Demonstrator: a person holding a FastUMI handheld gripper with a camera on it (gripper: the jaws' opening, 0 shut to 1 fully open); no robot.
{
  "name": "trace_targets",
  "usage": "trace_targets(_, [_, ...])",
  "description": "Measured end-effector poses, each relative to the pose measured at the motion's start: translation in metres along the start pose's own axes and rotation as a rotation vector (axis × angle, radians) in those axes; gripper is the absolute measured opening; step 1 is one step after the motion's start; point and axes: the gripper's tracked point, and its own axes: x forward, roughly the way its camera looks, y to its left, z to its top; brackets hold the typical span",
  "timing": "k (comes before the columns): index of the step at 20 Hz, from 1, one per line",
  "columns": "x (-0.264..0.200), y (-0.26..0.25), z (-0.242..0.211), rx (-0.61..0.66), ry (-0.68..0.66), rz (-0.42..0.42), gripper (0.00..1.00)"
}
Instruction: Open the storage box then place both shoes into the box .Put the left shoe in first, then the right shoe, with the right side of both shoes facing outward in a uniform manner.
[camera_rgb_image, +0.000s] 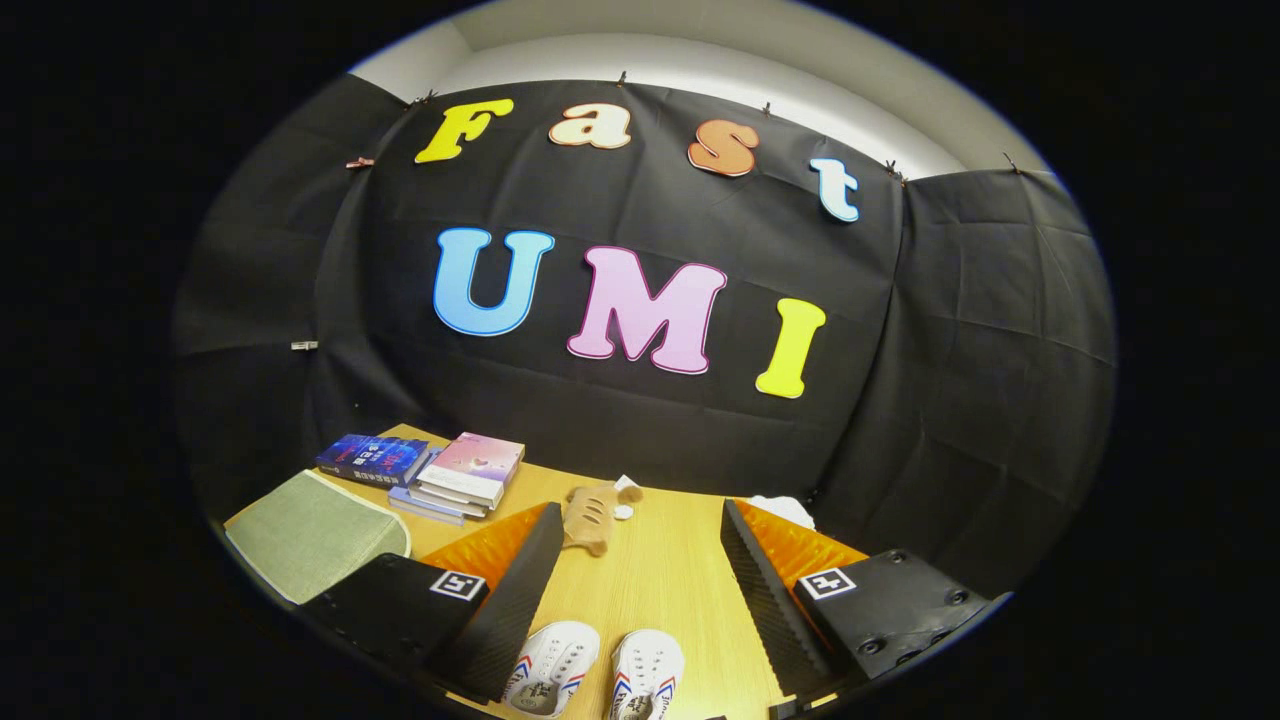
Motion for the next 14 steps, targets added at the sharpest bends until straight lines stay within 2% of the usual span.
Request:
trace_targets(4, [0.004,0.005,-0.010,0.006,0.034,0.013,0.97])
trace_targets(7, [0.006,0.020,-0.030,0.033,0.104,0.071,0.98])
trace_targets(11, [0.001,0.063,-0.062,0.134,0.230,0.251,0.98])
trace_targets(14, [-0.015,0.122,-0.078,0.312,0.332,0.499,0.99])
